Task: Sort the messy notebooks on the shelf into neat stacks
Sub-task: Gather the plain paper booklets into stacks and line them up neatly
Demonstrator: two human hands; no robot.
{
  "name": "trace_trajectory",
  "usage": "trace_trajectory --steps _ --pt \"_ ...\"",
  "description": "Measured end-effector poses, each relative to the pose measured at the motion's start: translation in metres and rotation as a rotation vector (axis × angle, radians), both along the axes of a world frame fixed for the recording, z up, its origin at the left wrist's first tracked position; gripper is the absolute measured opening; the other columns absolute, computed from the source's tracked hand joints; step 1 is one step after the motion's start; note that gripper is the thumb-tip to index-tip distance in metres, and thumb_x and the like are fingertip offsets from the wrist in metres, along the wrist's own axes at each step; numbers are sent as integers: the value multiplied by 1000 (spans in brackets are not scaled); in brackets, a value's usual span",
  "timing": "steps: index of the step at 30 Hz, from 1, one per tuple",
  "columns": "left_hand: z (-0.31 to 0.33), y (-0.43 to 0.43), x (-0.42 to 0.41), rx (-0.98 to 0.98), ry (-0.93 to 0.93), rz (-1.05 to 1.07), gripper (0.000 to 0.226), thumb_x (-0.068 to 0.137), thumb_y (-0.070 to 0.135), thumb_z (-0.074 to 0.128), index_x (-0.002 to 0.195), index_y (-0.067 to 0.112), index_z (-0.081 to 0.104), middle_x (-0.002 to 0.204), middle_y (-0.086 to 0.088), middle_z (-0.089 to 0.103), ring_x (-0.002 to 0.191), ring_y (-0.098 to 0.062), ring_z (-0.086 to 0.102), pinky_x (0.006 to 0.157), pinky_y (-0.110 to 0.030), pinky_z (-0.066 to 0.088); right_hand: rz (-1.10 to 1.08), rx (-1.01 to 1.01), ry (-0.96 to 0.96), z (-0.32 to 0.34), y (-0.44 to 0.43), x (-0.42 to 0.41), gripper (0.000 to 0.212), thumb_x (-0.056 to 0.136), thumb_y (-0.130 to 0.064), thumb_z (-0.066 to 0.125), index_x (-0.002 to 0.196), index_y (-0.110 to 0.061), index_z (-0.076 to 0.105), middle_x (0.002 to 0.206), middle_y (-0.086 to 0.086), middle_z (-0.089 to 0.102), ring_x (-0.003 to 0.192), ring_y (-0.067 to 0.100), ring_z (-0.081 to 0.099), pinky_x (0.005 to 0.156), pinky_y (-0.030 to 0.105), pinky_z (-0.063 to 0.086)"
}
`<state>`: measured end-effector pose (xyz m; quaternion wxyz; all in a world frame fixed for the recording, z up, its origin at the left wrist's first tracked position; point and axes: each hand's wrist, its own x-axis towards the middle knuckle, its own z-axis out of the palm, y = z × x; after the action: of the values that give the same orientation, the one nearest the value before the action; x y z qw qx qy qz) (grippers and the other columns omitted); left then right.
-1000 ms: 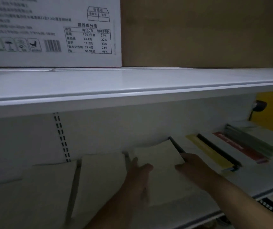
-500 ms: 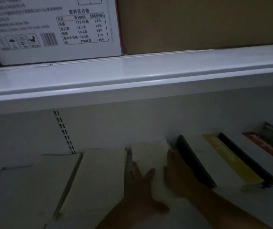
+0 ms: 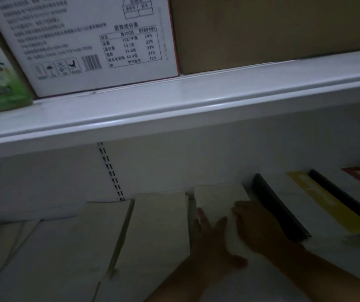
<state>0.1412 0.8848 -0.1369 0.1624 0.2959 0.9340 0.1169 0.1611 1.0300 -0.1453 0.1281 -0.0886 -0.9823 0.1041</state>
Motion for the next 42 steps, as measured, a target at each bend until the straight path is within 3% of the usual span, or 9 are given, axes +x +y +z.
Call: trace_trajectory --steps 2,7,11,15,21,28,33,38,42 --pt "7 -6 4 23 -14 -63 102 77 64 61 151 29 -1 147 -5 -36 139 -27 -31 119 -44 2 -15 22 -85 4 0 2 28 96 -20 47 121 -11 57 129 8 55 120 24 51 101 32 40" --pt "39 -67 2 73 91 -182 83 84 71 29 151 24 15 159 0 -12 145 -15 -17 119 -35 4 -35 213 -281 24 -20 5 36 100 -18 33 133 -12 45 142 7 44 129 21 44 109 32 34" --pt "70 -184 -31 -42 287 -47 60 99 49 29 151 21 18 160 -2 -5 147 -17 -9 120 -37 -2 9 450 -238 55 -86 -9 49 99 -22 28 148 -14 24 156 18 13 144 31 15 118 43 11" --pt "85 -318 -50 -183 320 222 61 100 49 23 151 18 15 160 -5 -4 147 -20 -7 119 -37 3 297 306 -179 73 -215 -22 57 100 -30 32 151 -20 12 159 12 -3 147 26 1 120 38 6" --pt "77 -475 -14 -283 283 453 61 98 53 24 150 20 19 160 -7 1 147 -26 -2 118 -46 11 645 207 -175 70 -399 -21 55 97 -28 40 149 -20 22 159 10 7 145 28 13 118 36 13" --pt "70 -573 7 -121 203 600 59 99 49 30 149 20 22 160 -8 4 147 -25 2 119 -39 13 795 288 -268 49 -512 -32 55 92 -28 46 144 -15 32 155 15 18 138 31 27 114 37 26" --pt "46 -611 -1 59 61 649 47 95 38 46 139 22 43 147 -2 35 129 -18 43 104 -28 39 807 253 -315 38 -556 -80 52 92 -25 46 143 -16 35 153 12 25 136 31 31 111 36 31" --pt "41 -648 -36 72 30 708 35 92 34 50 126 29 55 132 5 55 111 -12 58 90 -18 43 732 174 -200 20 -602 -152 55 96 -27 40 147 -14 26 158 12 12 144 28 17 117 39 20" --pt "48 -679 -74 59 89 744 34 95 31 45 125 24 58 132 5 57 118 -12 54 87 -16 40 706 112 -77 -20 -633 -183 45 66 -34 58 105 -18 71 120 15 64 101 33 67 79 45 57"
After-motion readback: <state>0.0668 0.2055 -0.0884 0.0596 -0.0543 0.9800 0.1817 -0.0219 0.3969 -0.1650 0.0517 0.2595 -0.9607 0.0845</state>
